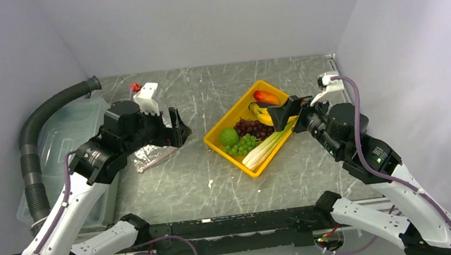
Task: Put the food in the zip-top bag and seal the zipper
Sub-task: Adjust the bin at the center of the board.
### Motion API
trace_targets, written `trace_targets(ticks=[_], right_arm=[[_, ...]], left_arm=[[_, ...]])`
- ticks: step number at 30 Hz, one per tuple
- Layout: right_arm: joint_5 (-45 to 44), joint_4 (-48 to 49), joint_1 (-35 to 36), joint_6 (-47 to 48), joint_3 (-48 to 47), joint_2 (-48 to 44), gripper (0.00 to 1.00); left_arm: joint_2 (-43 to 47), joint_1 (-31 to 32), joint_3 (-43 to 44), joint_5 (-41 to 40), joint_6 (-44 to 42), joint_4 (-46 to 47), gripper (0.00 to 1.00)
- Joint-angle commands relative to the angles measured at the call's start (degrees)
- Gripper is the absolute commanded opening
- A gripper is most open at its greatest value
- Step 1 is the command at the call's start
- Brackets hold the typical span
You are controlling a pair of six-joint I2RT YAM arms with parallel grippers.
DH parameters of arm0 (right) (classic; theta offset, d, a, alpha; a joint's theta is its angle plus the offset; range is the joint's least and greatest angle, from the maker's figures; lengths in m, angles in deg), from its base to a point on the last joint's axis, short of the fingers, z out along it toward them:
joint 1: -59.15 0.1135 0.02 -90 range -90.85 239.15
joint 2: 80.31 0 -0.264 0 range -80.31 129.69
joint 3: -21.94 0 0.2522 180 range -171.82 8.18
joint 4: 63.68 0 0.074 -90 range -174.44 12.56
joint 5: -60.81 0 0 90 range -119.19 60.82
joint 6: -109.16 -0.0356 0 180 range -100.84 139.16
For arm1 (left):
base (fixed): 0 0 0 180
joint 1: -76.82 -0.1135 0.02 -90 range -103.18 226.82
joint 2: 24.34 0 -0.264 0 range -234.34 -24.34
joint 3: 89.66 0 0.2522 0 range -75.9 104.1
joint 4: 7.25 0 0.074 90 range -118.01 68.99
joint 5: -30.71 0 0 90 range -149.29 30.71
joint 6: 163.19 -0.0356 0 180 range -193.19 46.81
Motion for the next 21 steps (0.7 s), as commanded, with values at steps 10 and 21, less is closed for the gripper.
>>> trace_targets(ticks=[10,21], right_arm=[[3.1,1.2,0.1,1.9,-0.1,4.5,1.00],[5.9,2.2,0.1,2.8,2.0,9.0,1.00]], left_arm=[[1.8,0.1,-3.0,2.2,0.2,-1.7,0.99],[3.1,0.1,-7.6,1.3,1.7,-1.6,0.99]])
